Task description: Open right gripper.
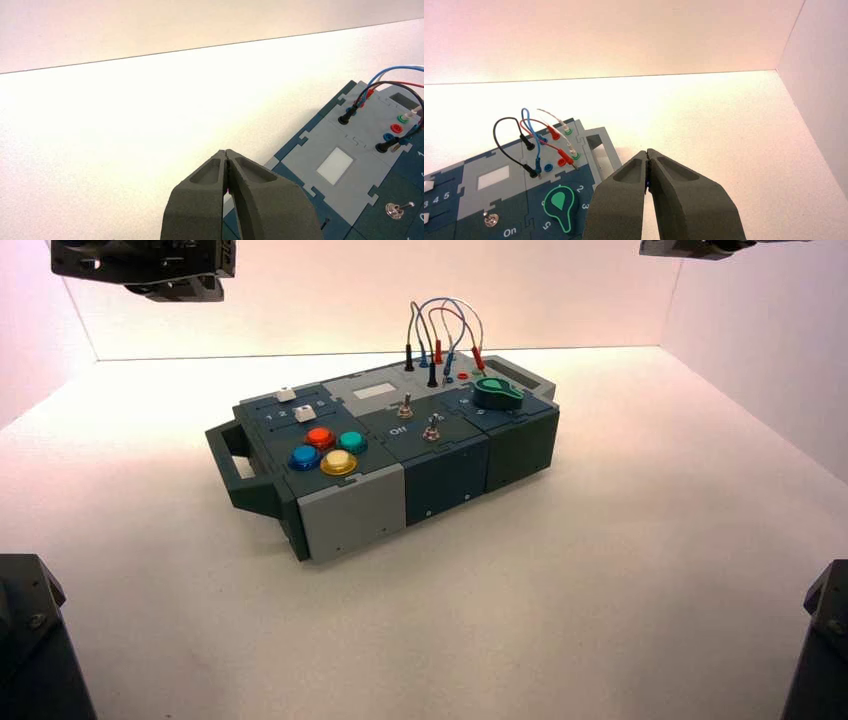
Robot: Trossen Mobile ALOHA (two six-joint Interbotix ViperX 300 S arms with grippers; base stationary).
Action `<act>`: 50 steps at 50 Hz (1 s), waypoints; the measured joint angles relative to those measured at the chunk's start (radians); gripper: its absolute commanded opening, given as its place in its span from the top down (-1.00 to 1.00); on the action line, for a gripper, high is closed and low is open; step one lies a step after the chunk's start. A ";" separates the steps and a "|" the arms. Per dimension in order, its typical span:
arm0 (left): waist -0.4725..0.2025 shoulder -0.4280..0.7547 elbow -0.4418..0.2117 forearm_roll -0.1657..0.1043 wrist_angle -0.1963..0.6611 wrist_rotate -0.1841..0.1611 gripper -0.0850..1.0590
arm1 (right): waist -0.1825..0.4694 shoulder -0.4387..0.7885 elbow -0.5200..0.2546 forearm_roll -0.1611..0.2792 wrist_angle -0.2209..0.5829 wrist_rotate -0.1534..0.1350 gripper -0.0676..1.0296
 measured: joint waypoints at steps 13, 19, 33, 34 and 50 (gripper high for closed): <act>-0.002 0.000 0.000 0.000 0.000 0.000 0.91 | 0.000 0.000 0.000 -0.002 0.000 -0.002 0.92; 0.000 0.000 0.000 0.000 0.000 0.000 0.91 | 0.000 0.000 0.000 -0.002 0.000 -0.002 0.92; 0.000 0.000 0.000 -0.002 0.000 0.000 0.91 | 0.000 0.000 0.000 0.000 0.000 -0.002 0.92; 0.000 0.000 0.002 -0.002 0.002 0.002 0.91 | -0.002 0.000 0.000 0.000 0.000 -0.002 0.92; 0.000 0.000 0.000 0.000 0.000 0.000 0.91 | 0.000 0.002 0.000 -0.002 0.000 -0.002 0.26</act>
